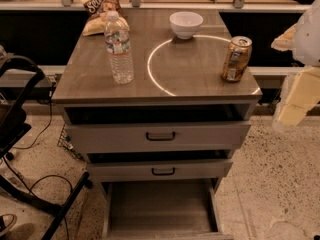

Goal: Close bottom drawer

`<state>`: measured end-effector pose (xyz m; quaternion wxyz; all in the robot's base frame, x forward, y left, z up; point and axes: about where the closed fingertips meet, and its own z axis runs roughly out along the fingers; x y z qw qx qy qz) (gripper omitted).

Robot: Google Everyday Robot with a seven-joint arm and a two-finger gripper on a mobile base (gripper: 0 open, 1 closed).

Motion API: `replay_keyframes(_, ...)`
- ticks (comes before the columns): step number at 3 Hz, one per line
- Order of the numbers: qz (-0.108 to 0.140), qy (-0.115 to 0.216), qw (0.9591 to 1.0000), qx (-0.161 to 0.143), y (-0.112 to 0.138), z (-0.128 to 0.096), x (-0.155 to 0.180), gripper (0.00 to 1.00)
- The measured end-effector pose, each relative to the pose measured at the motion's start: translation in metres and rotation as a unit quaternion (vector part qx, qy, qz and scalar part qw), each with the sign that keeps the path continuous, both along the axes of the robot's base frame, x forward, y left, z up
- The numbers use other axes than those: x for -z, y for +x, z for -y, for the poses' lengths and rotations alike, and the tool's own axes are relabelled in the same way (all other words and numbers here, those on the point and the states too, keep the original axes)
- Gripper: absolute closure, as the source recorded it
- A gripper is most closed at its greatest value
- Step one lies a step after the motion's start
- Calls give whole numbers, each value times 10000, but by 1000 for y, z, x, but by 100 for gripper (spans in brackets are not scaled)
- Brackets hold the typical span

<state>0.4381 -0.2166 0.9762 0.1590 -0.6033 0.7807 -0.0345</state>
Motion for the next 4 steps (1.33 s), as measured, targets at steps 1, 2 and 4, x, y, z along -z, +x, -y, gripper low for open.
replay_keyframes(1,21,1,10000,1,0,0,-1,3)
replay_keyframes(2,65,1,10000,3,0,-1,-3,25)
replay_keyframes(4,104,155,9998,0,-11,21,61,79)
